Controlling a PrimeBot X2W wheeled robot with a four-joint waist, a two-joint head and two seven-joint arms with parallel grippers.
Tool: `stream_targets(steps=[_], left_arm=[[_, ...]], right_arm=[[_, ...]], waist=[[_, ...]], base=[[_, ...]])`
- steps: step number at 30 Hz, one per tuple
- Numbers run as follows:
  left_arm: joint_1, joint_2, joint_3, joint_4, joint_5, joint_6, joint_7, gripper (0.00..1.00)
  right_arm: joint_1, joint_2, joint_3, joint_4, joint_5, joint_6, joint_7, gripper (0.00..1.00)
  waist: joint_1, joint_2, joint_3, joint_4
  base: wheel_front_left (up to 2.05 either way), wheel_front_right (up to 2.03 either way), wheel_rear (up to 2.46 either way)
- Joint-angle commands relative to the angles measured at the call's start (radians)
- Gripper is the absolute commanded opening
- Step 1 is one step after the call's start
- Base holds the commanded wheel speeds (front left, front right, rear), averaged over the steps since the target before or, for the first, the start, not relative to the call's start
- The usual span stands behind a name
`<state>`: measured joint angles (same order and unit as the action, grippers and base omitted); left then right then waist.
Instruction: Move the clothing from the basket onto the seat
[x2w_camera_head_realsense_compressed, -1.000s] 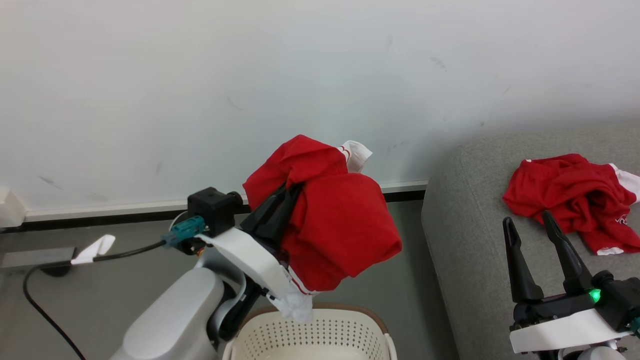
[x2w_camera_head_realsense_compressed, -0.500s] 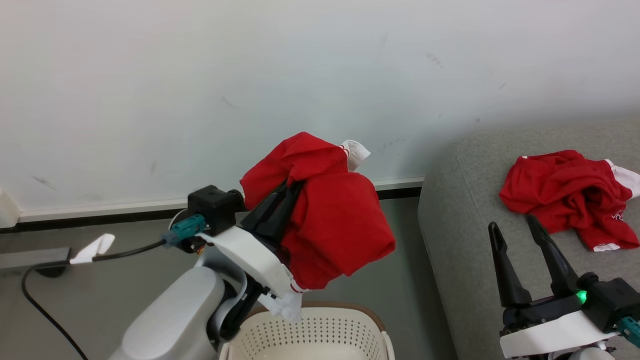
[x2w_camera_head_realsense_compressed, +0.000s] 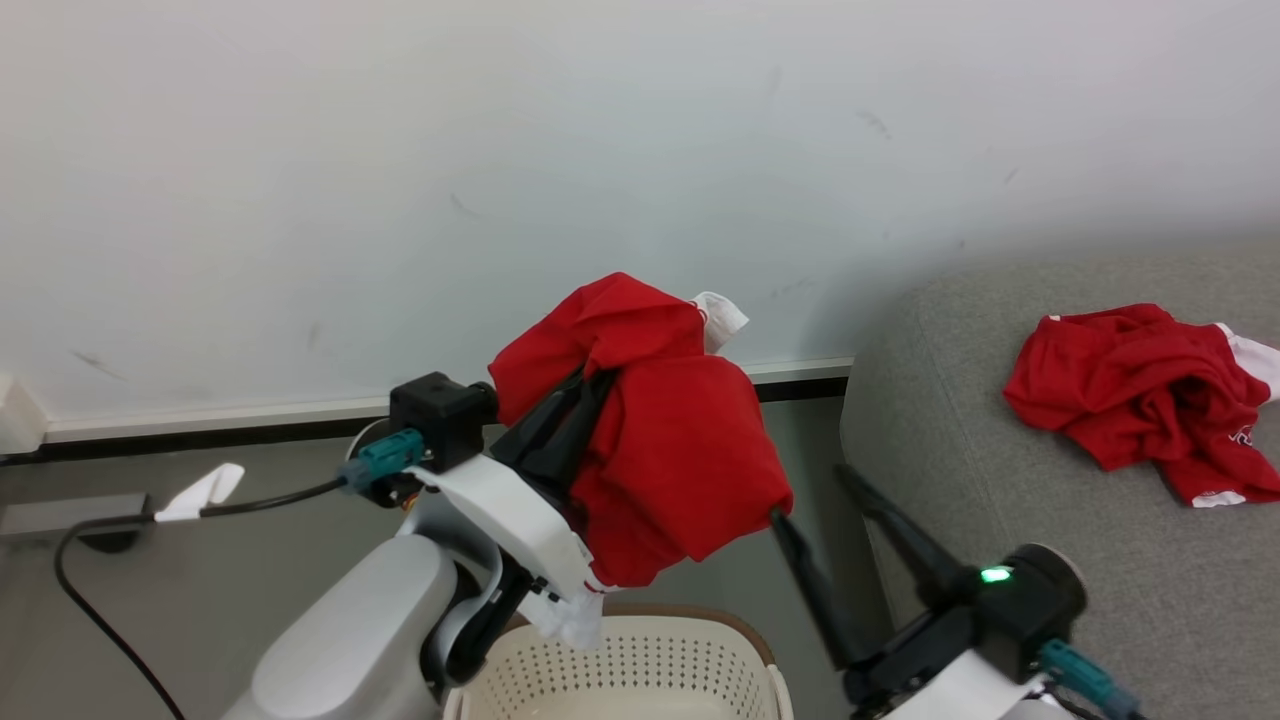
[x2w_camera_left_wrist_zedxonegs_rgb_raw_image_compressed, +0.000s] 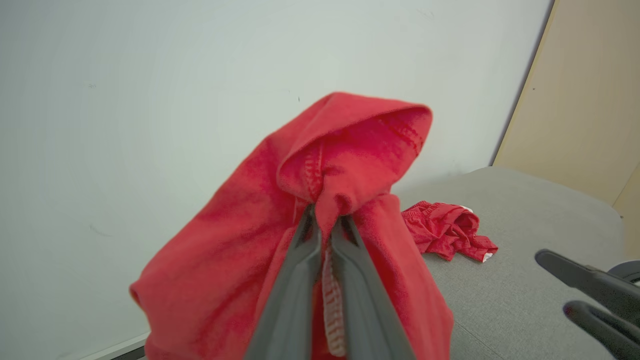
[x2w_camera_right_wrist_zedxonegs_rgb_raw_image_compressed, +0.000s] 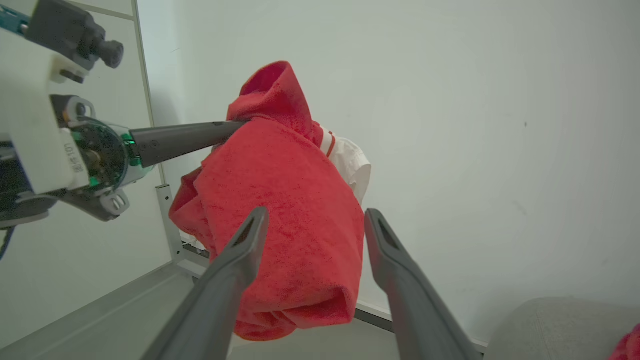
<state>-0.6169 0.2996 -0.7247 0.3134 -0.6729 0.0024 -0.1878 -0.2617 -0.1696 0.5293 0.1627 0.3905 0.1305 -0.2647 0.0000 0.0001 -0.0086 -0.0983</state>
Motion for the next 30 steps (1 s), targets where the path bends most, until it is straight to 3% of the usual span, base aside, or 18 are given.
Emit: stream_targets(steps=[1,5,11,30], left_arm=[[-0.013,0.000,-0.002,0.000,-0.002,0.001,0.000,0.00],[-0.021,-0.010,-0.011,-0.001,0.006,-0.002,0.000,0.00],[-0.035,-0.035,-0.035,-0.010,0.016,-0.008,0.002,0.00],[-0.022,-0.125,-0.141,-0.059,-0.001,-0.042,0.055,0.00]], right_arm=[[-0.022,0.001,0.024,0.012,0.014,0.001,0.001,1.00],[-0.066,0.009,0.130,0.071,0.034,0.001,0.001,1.00],[-0.133,0.042,0.195,0.194,0.054,0.001,0.001,1.00],[-0.286,0.086,0.205,0.496,0.030,0.001,0.001,1.00]], waist=[[0.0000,-0.0001,0.000,0.004],[0.0000,-0.0001,-0.002,0.019],[0.0000,-0.0001,-0.005,0.048],[0.0000,-0.0001,0.008,0.164]], base=[[0.00,0.00,0.00],[0.00,0.00,0.00],[0.00,0.00,0.00],[0.00,0.00,0.00]])
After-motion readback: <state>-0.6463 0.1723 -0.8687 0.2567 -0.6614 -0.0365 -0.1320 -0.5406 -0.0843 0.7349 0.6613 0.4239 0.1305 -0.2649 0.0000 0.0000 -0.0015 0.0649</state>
